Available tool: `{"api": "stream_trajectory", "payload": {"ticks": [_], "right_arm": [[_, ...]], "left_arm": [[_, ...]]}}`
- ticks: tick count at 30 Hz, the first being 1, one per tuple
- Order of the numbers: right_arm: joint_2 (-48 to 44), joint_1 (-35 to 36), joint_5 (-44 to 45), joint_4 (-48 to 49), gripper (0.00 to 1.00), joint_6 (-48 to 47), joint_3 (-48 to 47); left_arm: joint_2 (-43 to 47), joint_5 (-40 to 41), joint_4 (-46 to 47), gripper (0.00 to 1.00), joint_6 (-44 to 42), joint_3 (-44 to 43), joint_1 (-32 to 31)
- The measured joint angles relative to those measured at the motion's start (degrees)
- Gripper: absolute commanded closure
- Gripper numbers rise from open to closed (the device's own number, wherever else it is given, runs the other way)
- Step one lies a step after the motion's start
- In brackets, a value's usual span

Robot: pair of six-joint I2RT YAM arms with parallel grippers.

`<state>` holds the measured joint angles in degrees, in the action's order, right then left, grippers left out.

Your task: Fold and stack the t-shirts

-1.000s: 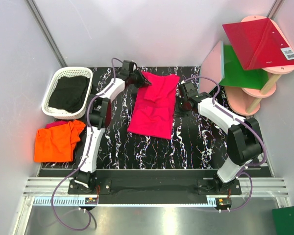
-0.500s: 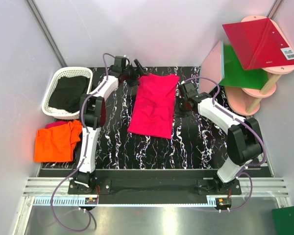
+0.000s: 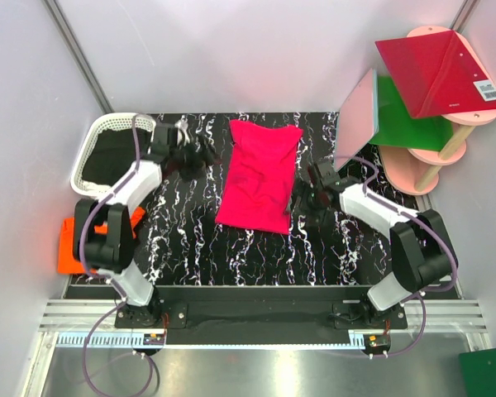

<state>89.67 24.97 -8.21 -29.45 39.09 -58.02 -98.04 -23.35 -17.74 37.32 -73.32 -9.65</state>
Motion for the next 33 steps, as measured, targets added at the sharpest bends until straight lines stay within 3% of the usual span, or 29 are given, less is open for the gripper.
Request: {"api": "stream_trajectory", "payload": {"ticks": [3, 7, 13, 15, 16, 18, 19, 20, 21, 22, 24, 33], "right_arm": [[0.07, -0.02, -2.43, 2.97, 0.11, 4.68, 5.77], [1.53, -0.2, -7.41, 8.11, 0.11, 11.26, 10.51], [5.2, -0.35, -13.14, 18.49, 0.12, 18.25, 10.8], [6.32, -0.35, -14.36, 21.03, 0.14, 20.02, 10.78], [6.93, -0.35, -15.04, 22.03, 0.16, 20.83, 10.67], [8.39, -0.37, -16.15, 23.61, 0.41, 22.29, 10.03], [9.25, -0.37, -16.41, 24.15, 0.57, 22.56, 9.57], [10.4, -0.37, -16.55, 24.55, 0.85, 22.91, 9.14], [11.58, -0.37, -16.87, 24.79, 0.95, 23.26, 8.79], [12.55, -0.37, -17.0, 24.83, 1.0, 23.34, 8.57], [13.99, -0.39, -17.22, 24.46, 1.0, 24.06, 8.04], [10.95, -0.44, -17.57, 12.46, 1.0, 19.61, 3.89]], "left_arm": [[3.19, -1.79, 1.62, 0.02, 0.24, 10.16, -0.15], [0.74, -3.72, 1.75, 0.05, 0.87, 19.15, -0.66], [-1.62, -8.57, 5.25, 0.07, 2.12, 20.22, -1.53], [-2.67, -9.66, 6.14, 0.11, 2.21, 19.71, -1.66], [-3.45, -10.43, 6.73, 0.19, 2.32, 19.17, -1.79], [-5.16, -11.43, 7.63, 0.36, 2.36, 18.12, -2.12], [-6.14, -12.22, 8.13, 0.67, 2.56, 17.59, -2.27], [-7.21, -12.76, 8.41, 0.81, 2.49, 17.16, -2.49], [-8.35, -12.81, 8.41, 0.96, 2.08, 16.83, -2.73], [-9.55, -12.9, 8.44, 1.0, 1.99, 16.72, -2.95], [-12.02, -16.81, 8.31, 1.0, 2.6, 16.31, -3.13], [-10.93, -17.57, -0.15, 1.0, -2.21, 15.61, -3.74]]}}
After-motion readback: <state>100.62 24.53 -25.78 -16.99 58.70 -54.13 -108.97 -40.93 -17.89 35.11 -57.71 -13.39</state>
